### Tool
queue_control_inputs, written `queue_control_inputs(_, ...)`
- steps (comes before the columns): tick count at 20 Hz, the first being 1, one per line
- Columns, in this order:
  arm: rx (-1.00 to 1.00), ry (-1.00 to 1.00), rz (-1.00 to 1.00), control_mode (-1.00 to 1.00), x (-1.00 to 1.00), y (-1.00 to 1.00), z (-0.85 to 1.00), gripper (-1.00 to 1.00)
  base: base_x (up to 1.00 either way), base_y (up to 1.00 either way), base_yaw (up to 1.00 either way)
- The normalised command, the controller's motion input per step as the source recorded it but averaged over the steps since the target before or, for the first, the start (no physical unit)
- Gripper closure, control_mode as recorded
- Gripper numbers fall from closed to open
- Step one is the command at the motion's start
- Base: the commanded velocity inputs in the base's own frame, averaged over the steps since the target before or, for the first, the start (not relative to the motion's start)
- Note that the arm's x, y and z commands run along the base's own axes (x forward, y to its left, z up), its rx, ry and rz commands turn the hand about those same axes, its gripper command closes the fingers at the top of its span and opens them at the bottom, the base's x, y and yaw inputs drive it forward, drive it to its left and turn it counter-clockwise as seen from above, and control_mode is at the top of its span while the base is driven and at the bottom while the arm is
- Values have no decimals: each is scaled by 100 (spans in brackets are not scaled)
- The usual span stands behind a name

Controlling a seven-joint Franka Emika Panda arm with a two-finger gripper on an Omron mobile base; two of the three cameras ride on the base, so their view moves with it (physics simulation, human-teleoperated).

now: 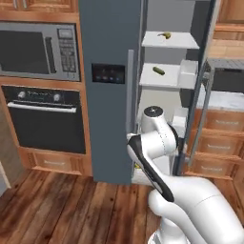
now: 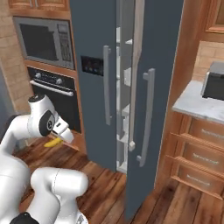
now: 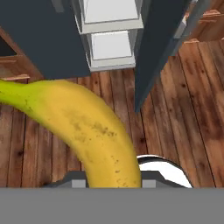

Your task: Place the banana in the correct fridge rack based on whether it is a fruit or vegetable. Finally, close the fridge door.

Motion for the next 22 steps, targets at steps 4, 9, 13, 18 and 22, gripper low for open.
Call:
queue_control_inputs(4,0,0,0,100,0,0,0,100,91,74,-46)
queue_control_inputs(9,0,0,0,100,0,0,0,100,56,16,-43)
queue_control_inputs(13,0,0,0,100,0,0,0,100,32,0,-39)
queue_control_inputs(18,0,0,0,100,0,0,0,100,75,45,-40)
queue_control_inputs(22,0,0,0,100,0,0,0,100,70,32,-37)
